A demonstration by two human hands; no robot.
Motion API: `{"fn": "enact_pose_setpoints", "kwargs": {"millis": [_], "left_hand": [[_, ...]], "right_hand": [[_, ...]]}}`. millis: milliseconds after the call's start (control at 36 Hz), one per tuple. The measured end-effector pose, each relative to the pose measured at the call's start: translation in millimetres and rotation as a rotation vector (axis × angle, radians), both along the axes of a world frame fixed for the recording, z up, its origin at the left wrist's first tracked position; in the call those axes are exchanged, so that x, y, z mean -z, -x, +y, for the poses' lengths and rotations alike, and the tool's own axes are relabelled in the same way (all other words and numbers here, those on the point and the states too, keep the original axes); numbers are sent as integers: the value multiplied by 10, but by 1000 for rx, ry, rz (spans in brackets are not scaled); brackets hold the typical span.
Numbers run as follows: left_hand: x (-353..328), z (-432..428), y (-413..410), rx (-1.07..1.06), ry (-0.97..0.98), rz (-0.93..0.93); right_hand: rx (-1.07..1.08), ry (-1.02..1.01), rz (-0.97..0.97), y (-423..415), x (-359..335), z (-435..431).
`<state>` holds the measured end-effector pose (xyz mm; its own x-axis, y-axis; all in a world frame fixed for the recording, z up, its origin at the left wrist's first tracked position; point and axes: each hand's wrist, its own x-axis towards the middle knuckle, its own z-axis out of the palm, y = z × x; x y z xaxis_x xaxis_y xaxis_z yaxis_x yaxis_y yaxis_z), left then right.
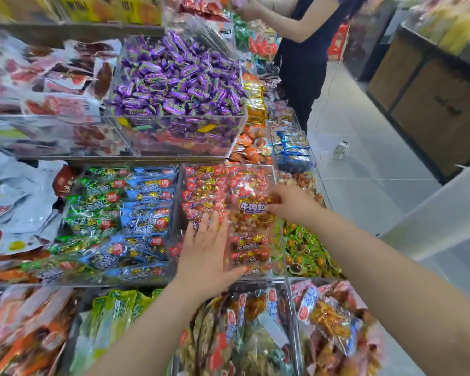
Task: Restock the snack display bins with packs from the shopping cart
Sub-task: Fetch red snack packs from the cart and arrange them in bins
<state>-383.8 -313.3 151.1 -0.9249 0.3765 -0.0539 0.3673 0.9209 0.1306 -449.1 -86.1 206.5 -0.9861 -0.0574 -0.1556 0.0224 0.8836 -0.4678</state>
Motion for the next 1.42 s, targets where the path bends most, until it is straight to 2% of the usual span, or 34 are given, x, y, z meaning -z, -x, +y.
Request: {"fn": "enact_pose_setpoints", "kwargs": {"millis": [111,194,278,389,472,556,694,861,1083,1222,1333,1417], "left_hand": [[182,43,210,-61,61,27],[212,99,465,-69,126,-7],[245,120,618,-68,171,-36],[282,133,653,-59,212,-28],[298,94,660,-31,170,-33],[258,-34,737,5,119,-58],[251,-114,793,-23,214,-43],[399,-78,733,-54,247,-67],[441,-40,761,-91,245,-101],[381,-28,788,-104,260,-159],[289,-37,768,-74,299,-148],[150,-32,699,-76,172,-96]], "right_hand": [[-143,-333,-120,151,68,-193],[-102,-510,3,147,145,-360],[-56,-525,56,59,328,-468],[-193,-502,115,-75,647,-557],[-269,-555,79,-80,831,-623],[-217,-578,60,55,906,-593],[-186,-649,-36,347,901,-529],[-176,-698,-48,467,978,-520],[-185,-715,-59,471,976,-518],[-208,-678,-133,421,796,-551],[-230,-487,-93,253,559,-525],[-182,-251,5,-15,399,-415]]}}
